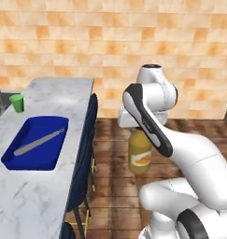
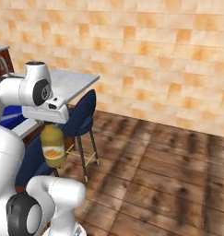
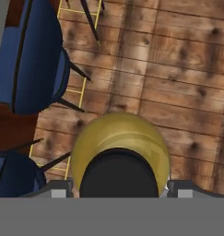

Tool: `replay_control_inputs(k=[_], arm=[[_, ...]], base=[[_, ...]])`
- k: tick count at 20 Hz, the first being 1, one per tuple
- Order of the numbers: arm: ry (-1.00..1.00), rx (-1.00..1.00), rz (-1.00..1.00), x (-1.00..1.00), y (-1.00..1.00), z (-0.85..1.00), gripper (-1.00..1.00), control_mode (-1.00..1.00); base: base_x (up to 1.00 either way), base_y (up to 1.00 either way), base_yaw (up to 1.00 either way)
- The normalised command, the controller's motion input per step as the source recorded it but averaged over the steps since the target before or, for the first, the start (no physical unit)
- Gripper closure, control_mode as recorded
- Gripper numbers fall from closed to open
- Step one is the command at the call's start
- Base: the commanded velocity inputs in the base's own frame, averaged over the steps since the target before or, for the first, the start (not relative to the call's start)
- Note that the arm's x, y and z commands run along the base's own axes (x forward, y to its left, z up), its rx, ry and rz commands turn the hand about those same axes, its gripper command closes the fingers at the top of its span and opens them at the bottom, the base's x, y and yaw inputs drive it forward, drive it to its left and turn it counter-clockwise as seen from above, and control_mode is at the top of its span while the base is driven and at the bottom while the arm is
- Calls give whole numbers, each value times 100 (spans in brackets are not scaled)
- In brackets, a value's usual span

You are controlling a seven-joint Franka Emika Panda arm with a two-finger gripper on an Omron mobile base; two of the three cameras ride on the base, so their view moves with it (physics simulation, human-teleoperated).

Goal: Place the drinks on the dining counter in a tight cluster.

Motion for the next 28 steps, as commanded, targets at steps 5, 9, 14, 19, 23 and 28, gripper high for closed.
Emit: replay_control_inputs(k=[5, 9, 14, 19, 23, 28], arm=[[0, 0, 0, 0, 0, 0, 100, 100], [0, 0, 0, 0, 0, 0, 100, 100], [0, 0, 0, 0, 0, 0, 100, 100], [0, 0, 0, 0, 0, 0, 100, 100], [0, 0, 0, 0, 0, 0, 100, 100], [0, 0, 0, 0, 0, 0, 100, 100]], base=[[64, -30, 18], [51, -26, 38], [42, -27, 45], [18, -40, 44], [20, -38, 46], [10, -45, 41]])
